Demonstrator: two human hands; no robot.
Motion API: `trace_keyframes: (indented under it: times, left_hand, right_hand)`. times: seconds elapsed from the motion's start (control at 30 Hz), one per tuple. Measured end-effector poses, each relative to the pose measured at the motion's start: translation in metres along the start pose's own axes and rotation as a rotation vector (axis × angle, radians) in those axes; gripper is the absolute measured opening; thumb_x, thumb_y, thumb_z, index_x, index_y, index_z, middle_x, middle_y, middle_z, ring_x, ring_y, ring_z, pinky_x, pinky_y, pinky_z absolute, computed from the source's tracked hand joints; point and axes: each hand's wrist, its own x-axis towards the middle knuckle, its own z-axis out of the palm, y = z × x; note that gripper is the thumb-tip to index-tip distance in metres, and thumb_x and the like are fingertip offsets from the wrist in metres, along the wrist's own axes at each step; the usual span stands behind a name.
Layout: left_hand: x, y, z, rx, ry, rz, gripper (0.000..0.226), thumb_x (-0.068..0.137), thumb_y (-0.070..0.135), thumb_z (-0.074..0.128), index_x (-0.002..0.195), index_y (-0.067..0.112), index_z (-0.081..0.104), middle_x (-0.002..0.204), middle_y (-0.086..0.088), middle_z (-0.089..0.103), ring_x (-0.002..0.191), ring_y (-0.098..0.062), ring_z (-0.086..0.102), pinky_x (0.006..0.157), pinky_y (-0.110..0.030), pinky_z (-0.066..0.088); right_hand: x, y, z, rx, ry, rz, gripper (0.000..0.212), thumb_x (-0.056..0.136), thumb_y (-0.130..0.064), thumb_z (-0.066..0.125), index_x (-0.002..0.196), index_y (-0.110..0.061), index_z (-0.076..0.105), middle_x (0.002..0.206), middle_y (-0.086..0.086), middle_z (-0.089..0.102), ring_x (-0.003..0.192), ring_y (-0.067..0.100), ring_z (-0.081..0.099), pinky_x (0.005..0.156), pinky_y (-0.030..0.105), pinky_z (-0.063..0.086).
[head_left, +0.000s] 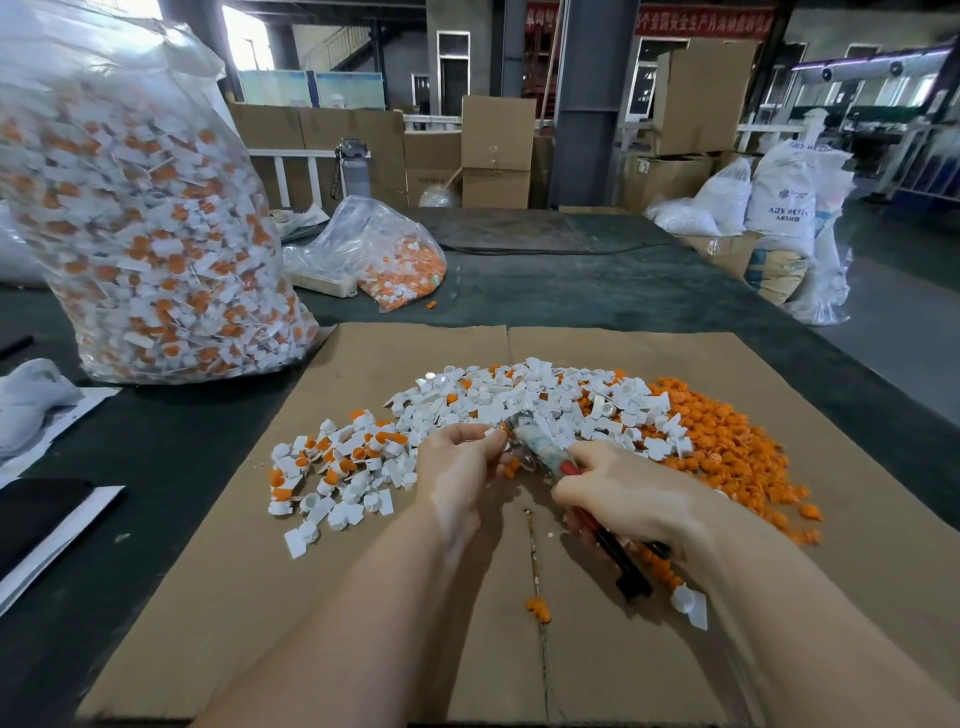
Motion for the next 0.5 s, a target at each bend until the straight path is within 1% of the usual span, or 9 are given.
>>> trace_keyframes:
  times: [0.1, 0.2, 0.33, 0.4, 0.47, 0.5]
  left_hand:
    - [-0.001, 0.001, 0.001, 0.004, 0.009, 0.0, 0.004, 0.089, -0.004, 0.057, 0.09, 0.0, 0.056, 0.064, -0.01, 0.059, 0.048, -0.01, 0.054, 0.044, -0.017, 0.047]
    - [-0.001, 0.0, 0.002, 0.013, 0.015, 0.013, 0.003, 0.089, -0.004, 0.057, 0.091, -0.002, 0.057, 0.065, -0.011, 0.058, 0.048, -0.01, 0.054, 0.044, -0.016, 0.046]
    - [-0.003, -0.002, 0.001, 0.017, 0.019, 0.019, 0.01, 0.089, -0.004, 0.057, 0.098, -0.006, 0.057, 0.071, -0.013, 0.059, 0.05, -0.01, 0.055, 0.044, -0.015, 0.046]
    - [-0.003, -0.003, 0.0, 0.015, 0.016, 0.017, 0.008, 0.089, -0.003, 0.057, 0.097, -0.005, 0.058, 0.073, -0.013, 0.06, 0.051, -0.009, 0.055, 0.047, -0.015, 0.048]
    - [-0.004, -0.004, 0.0, 0.021, 0.015, 0.013, 0.006, 0.089, -0.001, 0.058, 0.094, -0.004, 0.059, 0.072, -0.012, 0.061, 0.054, -0.01, 0.056, 0.049, -0.016, 0.049]
    - [-0.004, -0.005, 0.0, 0.027, 0.016, 0.011, 0.003, 0.09, 0.0, 0.058, 0.092, -0.002, 0.059, 0.071, -0.011, 0.061, 0.055, -0.011, 0.055, 0.049, -0.017, 0.049]
  right_hand:
    - [0.0, 0.0, 0.004, -0.014, 0.04, -0.018, 0.009, 0.09, -0.016, 0.043, 0.081, -0.015, 0.041, 0.079, 0.008, 0.055, 0.059, 0.018, 0.052, 0.056, 0.03, 0.041]
    - [0.001, 0.001, 0.007, -0.043, 0.08, -0.044, 0.011, 0.092, -0.014, 0.041, 0.081, -0.015, 0.04, 0.084, 0.008, 0.051, 0.06, 0.018, 0.052, 0.054, 0.029, 0.043]
    - [0.005, 0.006, 0.012, -0.065, 0.145, -0.065, 0.016, 0.092, -0.013, 0.043, 0.078, -0.018, 0.038, 0.081, 0.006, 0.048, 0.065, 0.019, 0.048, 0.056, 0.028, 0.041]
    - [0.007, 0.011, 0.015, -0.06, 0.166, -0.068, 0.018, 0.092, -0.018, 0.049, 0.077, -0.02, 0.039, 0.082, 0.005, 0.05, 0.067, 0.018, 0.048, 0.058, 0.028, 0.04]
    - [0.007, 0.017, 0.015, -0.014, 0.181, -0.068, 0.021, 0.088, -0.027, 0.058, 0.077, -0.018, 0.043, 0.083, 0.005, 0.054, 0.068, 0.018, 0.05, 0.06, 0.029, 0.04]
    - [0.006, 0.02, 0.014, 0.009, 0.197, -0.068, 0.023, 0.084, -0.033, 0.063, 0.078, -0.018, 0.046, 0.081, 0.004, 0.056, 0.067, 0.016, 0.052, 0.06, 0.027, 0.04]
